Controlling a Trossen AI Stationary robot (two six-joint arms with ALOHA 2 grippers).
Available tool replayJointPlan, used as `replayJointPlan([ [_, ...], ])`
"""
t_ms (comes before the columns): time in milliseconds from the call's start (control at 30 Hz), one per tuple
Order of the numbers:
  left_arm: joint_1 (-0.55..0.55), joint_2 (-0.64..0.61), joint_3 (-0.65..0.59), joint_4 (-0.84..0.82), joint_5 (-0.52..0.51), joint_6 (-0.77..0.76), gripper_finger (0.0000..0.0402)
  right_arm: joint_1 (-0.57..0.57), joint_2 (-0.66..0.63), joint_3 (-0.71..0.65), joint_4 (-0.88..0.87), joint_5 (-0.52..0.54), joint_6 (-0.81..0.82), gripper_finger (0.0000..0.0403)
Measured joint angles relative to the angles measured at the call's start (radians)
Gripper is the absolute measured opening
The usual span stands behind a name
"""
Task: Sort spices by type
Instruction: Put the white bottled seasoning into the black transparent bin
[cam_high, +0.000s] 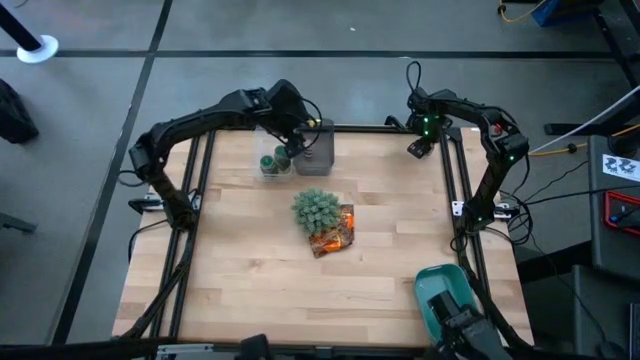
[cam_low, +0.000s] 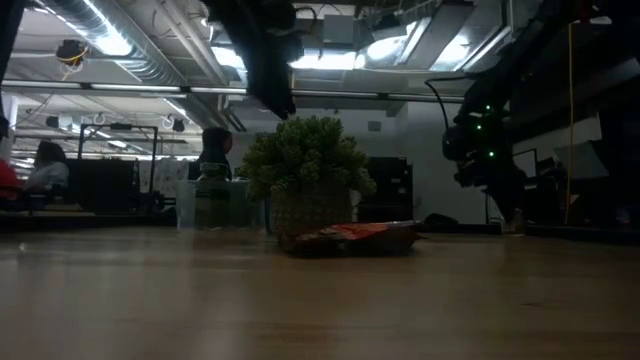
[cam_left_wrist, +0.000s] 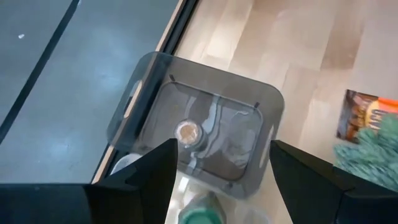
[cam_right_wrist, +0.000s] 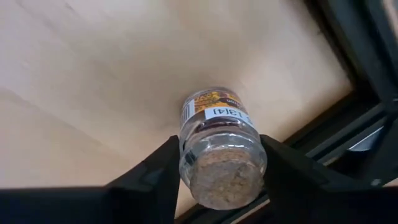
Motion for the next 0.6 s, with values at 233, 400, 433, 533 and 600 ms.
replayJointPlan([
  [233,-0.025,-0.133,0.000,-0.145,-0.001,-0.055,0.0239,0.002,-0.010,0.044,-0.093,-0.074,0.002,0.0185],
  [400,-0.100,-0.252,-0.057,-0.189,0.000,-0.128,0.0239,0.015,-0.011,0.104,-0.152,-0.119,0.029,0.0184],
  [433,-0.122,-0.280,-0.082,-0.188,0.000,-0.139,0.0239,0.022,-0.011,0.117,-0.160,-0.153,0.029,0.0187],
  [533,-0.187,-0.374,-0.178,-0.144,0.000,-0.196,0.0239,0.050,-0.013,0.154,-0.176,-0.247,0.029,0.0193],
  [600,-0.233,-0.439,-0.259,-0.073,-0.003,-0.237,0.0239,0.076,-0.013,0.177,-0.174,-0.311,0.029,0.0191],
])
